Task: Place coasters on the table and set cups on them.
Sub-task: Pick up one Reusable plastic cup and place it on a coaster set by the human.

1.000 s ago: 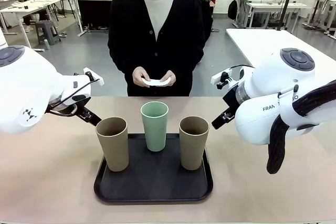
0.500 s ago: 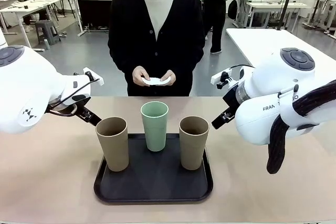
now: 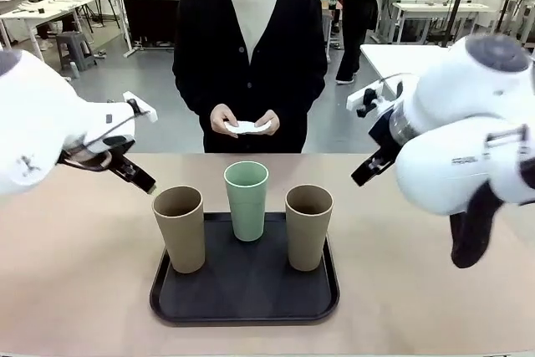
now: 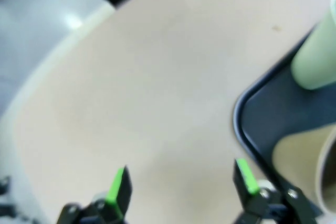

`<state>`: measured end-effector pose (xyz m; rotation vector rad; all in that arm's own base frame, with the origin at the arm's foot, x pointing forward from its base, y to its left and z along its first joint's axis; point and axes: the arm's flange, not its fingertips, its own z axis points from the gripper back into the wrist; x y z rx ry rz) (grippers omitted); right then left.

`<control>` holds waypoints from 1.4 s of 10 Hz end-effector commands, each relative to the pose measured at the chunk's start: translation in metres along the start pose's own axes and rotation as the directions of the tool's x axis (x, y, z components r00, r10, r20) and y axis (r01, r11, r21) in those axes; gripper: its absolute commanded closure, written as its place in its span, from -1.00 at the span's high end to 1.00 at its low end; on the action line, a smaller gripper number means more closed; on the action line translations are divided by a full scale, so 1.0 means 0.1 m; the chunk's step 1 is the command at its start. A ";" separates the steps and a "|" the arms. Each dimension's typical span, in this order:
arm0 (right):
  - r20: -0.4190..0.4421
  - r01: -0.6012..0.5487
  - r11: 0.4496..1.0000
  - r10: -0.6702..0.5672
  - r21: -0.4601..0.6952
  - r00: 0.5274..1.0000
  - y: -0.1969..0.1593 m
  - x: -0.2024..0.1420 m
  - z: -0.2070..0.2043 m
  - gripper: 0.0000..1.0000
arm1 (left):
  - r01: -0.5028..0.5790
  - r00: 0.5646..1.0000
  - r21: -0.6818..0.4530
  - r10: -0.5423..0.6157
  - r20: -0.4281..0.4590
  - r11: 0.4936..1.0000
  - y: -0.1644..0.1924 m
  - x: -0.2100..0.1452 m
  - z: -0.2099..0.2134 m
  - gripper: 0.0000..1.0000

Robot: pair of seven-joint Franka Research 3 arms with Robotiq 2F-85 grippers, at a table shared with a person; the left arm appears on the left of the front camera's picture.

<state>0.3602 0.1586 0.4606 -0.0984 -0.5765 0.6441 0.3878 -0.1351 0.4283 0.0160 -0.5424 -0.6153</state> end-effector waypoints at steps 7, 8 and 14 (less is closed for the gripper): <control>-0.208 0.007 1.000 -0.010 -0.012 0.978 0.32 -0.38 0.95 1.00 | 0.000 0.986 -0.018 -0.003 -0.164 1.000 -0.07 -0.28 1.00 1.00; -0.264 0.034 0.999 -0.034 -0.006 0.964 0.32 -0.48 0.98 1.00 | 0.000 0.986 -0.018 -0.003 -0.164 1.000 -0.07 -0.28 1.00 1.00; -0.055 0.442 0.428 -0.667 0.788 0.743 -0.89 -1.49 0.44 1.00 | -0.481 0.798 -0.671 0.599 -0.070 0.564 1.13 -0.89 0.93 1.00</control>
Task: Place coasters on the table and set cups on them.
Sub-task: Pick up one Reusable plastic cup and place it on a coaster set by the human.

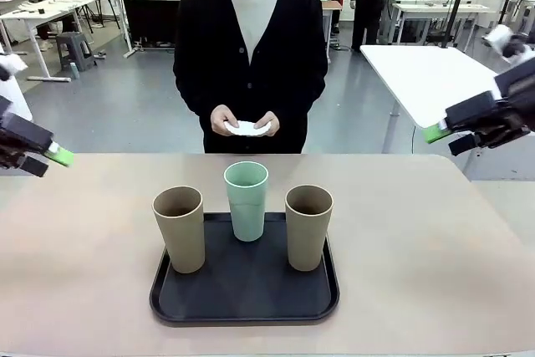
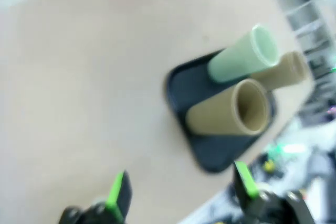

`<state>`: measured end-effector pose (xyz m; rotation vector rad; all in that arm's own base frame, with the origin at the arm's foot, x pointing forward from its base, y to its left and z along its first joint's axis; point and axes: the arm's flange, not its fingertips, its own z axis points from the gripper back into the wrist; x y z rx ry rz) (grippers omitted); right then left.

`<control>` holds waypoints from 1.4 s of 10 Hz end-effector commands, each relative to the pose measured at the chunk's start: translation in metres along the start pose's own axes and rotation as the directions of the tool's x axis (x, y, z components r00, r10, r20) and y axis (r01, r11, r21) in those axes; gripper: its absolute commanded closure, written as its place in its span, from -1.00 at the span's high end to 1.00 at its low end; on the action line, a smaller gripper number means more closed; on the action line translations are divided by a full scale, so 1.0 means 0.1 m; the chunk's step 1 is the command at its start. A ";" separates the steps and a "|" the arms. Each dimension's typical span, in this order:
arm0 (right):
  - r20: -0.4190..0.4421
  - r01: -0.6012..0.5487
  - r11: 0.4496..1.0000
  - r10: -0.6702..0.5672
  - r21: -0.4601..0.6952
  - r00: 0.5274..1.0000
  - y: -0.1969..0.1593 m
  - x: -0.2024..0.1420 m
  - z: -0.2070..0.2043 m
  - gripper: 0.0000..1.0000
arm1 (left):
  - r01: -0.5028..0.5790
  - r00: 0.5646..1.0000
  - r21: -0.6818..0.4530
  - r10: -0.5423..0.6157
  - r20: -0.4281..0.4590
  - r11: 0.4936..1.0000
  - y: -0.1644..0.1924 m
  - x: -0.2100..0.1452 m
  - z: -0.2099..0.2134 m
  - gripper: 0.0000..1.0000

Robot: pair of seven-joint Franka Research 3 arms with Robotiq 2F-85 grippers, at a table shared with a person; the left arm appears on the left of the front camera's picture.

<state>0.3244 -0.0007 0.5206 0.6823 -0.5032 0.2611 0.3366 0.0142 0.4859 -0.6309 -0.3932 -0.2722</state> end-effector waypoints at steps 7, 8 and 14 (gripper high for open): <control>-0.075 0.284 0.890 -0.276 0.357 0.958 -0.90 -1.45 0.08 1.00 | -0.308 0.941 -0.347 0.337 0.023 0.885 0.45 -0.40 0.36 1.00; -0.077 0.286 0.890 -0.276 0.355 0.958 -0.89 -1.51 0.15 1.00 | -0.310 0.946 -0.339 0.323 -0.017 0.889 0.40 -0.44 0.32 1.00; -0.054 0.277 0.891 -0.276 0.360 0.960 -0.84 -1.59 0.32 1.00 | -0.392 0.913 -0.322 0.408 -0.020 0.862 0.15 -0.65 0.15 1.00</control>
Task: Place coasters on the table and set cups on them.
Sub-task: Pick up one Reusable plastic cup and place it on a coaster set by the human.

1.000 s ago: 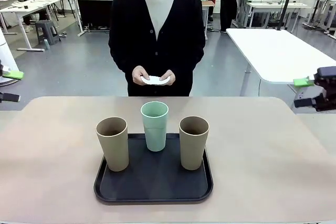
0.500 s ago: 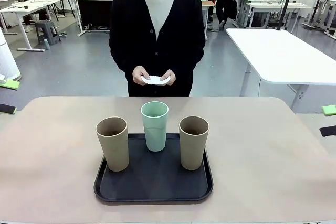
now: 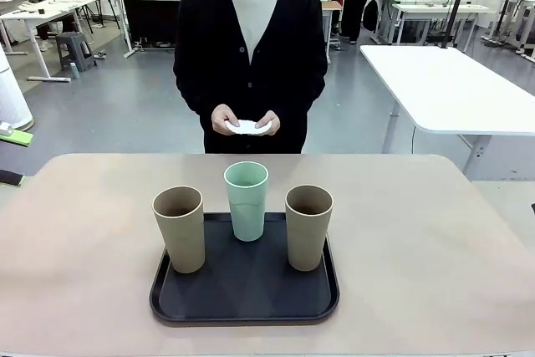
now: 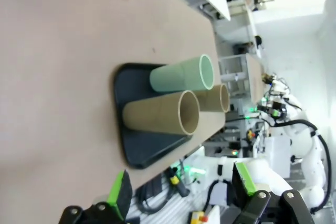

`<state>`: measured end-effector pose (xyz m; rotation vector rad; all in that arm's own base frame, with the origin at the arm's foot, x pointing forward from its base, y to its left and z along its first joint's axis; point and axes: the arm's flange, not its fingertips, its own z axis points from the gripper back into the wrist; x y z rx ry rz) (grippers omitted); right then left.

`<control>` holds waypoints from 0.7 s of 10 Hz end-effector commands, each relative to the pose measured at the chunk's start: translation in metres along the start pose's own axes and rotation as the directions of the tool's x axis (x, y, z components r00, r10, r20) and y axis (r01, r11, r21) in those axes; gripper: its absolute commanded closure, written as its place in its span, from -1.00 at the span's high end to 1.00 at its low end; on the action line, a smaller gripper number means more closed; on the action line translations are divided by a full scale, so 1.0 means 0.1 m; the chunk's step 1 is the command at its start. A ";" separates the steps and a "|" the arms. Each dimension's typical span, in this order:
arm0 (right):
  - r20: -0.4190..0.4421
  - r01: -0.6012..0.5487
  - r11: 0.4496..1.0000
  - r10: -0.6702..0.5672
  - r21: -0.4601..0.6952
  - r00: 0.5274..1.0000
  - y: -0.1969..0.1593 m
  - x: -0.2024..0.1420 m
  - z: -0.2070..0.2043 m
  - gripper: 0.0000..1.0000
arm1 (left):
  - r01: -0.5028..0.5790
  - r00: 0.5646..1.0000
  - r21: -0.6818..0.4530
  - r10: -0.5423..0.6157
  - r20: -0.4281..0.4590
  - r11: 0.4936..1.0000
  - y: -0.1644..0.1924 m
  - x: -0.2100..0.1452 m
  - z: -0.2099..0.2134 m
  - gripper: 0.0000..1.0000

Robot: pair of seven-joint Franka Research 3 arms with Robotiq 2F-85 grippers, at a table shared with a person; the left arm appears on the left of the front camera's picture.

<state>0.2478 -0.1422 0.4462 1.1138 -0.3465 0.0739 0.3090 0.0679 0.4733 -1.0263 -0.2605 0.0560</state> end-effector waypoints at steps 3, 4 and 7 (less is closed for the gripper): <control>-0.021 -0.042 0.999 0.042 0.032 0.999 0.08 -0.48 -0.48 1.00 | -0.040 0.999 0.070 0.042 -0.017 0.997 -0.25 -0.39 -0.35 1.00; -0.011 -0.002 1.000 0.002 0.011 1.000 0.02 -0.02 -0.01 1.00 | -0.021 1.000 0.024 0.022 -0.015 0.999 -0.13 -0.01 -0.07 1.00; -0.011 -0.002 1.000 0.002 0.011 1.000 0.02 -0.02 -0.01 1.00 | -0.021 1.000 0.024 0.022 -0.015 0.999 -0.13 -0.01 -0.07 1.00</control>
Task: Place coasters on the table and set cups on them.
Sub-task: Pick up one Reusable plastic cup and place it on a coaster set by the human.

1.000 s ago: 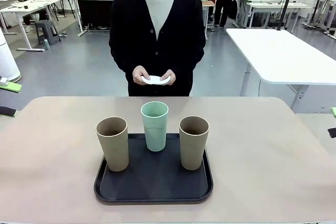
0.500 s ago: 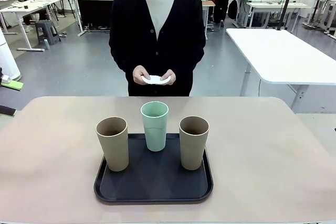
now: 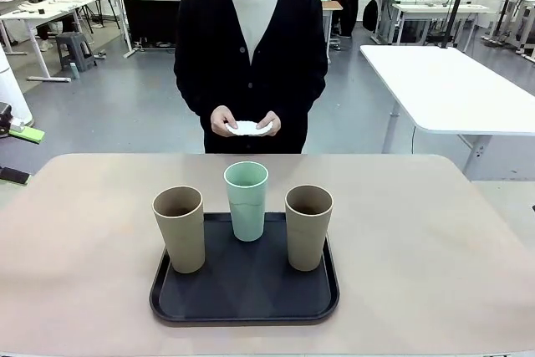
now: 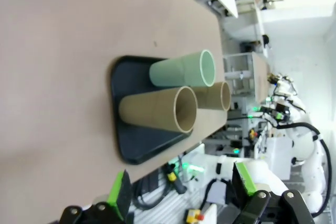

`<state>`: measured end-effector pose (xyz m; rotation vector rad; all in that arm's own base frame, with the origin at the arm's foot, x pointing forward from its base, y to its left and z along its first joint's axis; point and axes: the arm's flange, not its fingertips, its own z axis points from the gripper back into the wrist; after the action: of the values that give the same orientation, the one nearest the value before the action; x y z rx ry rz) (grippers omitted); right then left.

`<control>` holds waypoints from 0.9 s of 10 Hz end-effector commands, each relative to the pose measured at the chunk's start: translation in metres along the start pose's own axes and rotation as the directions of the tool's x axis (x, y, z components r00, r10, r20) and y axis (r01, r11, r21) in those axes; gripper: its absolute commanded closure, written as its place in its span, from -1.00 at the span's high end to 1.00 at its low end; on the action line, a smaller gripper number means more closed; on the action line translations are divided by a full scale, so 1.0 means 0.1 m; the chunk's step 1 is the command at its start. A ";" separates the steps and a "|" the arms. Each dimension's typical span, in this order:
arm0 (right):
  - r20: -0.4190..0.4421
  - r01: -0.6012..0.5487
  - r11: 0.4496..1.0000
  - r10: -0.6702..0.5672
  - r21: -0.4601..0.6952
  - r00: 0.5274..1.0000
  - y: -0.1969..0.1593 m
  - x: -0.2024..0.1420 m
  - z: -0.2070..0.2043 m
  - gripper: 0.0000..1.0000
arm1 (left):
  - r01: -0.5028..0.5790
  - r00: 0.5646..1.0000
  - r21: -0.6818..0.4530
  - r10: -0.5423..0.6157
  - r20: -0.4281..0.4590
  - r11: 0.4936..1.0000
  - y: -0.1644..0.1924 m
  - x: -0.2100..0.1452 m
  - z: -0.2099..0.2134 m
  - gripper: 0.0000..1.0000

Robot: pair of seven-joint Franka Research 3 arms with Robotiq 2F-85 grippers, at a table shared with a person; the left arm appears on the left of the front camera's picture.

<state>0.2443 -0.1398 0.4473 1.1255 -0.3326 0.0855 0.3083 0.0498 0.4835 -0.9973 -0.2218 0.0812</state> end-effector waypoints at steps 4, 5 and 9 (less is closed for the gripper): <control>0.005 -0.001 1.000 0.001 -0.002 1.000 -0.01 0.02 0.00 1.00 | 0.014 1.000 -0.010 -0.014 0.005 1.000 0.05 0.01 0.03 1.00; 0.005 -0.001 1.000 0.001 -0.002 1.000 -0.01 0.02 0.00 1.00 | 0.014 1.000 -0.010 -0.014 0.005 1.000 0.05 0.01 0.03 1.00; 0.005 -0.001 1.000 0.001 -0.002 1.000 -0.01 0.02 0.00 1.00 | 0.014 1.000 -0.010 -0.014 0.005 1.000 0.05 0.01 0.03 1.00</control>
<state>0.2442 -0.1398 0.4475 1.1226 -0.3321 0.0842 0.3085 0.0506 0.4830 -0.9987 -0.2218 0.0827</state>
